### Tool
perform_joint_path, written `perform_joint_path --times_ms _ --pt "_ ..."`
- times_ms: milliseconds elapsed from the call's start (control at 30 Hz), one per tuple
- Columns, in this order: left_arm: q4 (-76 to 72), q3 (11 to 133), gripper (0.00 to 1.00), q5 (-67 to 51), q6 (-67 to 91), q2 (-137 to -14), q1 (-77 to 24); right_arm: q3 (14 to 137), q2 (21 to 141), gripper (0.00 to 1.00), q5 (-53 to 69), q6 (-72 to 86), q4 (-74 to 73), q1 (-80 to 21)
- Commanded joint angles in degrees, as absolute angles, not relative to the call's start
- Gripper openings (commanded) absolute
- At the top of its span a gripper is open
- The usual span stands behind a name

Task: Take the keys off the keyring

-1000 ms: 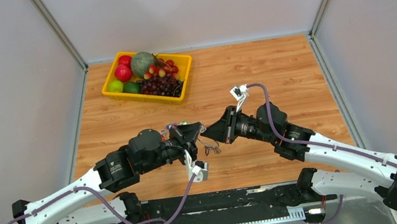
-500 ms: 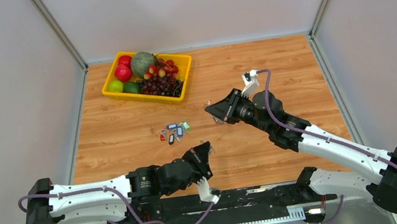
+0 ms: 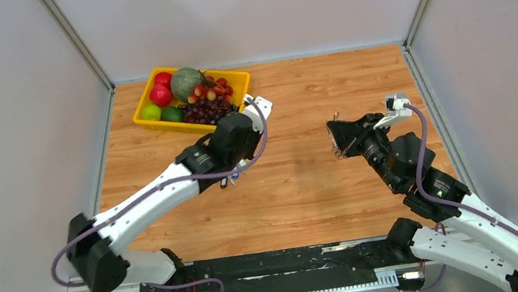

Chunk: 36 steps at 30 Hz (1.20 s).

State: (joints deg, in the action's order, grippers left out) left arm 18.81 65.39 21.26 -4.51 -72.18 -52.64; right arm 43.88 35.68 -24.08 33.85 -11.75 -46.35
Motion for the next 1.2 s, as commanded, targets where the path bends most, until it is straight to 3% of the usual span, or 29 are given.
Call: perform_joint_path --times_ms 0,167,467,533,600,700,833,1167 --pt "32.77 66.77 0.0 12.07 20.35 -83.6 -45.93 44.98 33.89 0.0 -28.2 25.94 -16.33 -46.15" --pt "28.29 63.7 0.0 8.94 27.75 -90.45 -38.36 45.97 32.29 0.0 -27.64 24.5 -19.14 -46.22" --pt "18.65 56.64 0.0 9.9 32.02 -92.42 -32.51 43.89 31.42 0.0 -23.48 26.91 -20.15 -46.23" --pt "18.33 56.57 0.09 9.19 32.27 -92.94 -31.74 43.89 32.0 0.0 -23.24 26.79 -20.14 -46.17" --pt "18.45 56.58 0.28 9.39 33.05 -92.38 -31.43 44.3 32.53 0.0 -23.23 26.28 -20.16 -46.21" --pt "17.1 55.35 0.69 10.61 33.67 -89.62 -31.45 45.03 33.42 0.0 -22.91 25.01 -20.06 -46.19" --pt "14.98 52.17 0.97 10.55 31.83 -81.84 -31.5 46.61 35.79 0.0 -17.18 21.74 -19.66 -46.17" --pt "-4.4 38.74 1.0 -2.87 21.46 -58.69 -31.64 55.08 42.84 0.0 12.04 11.76 -19.56 -46.15"
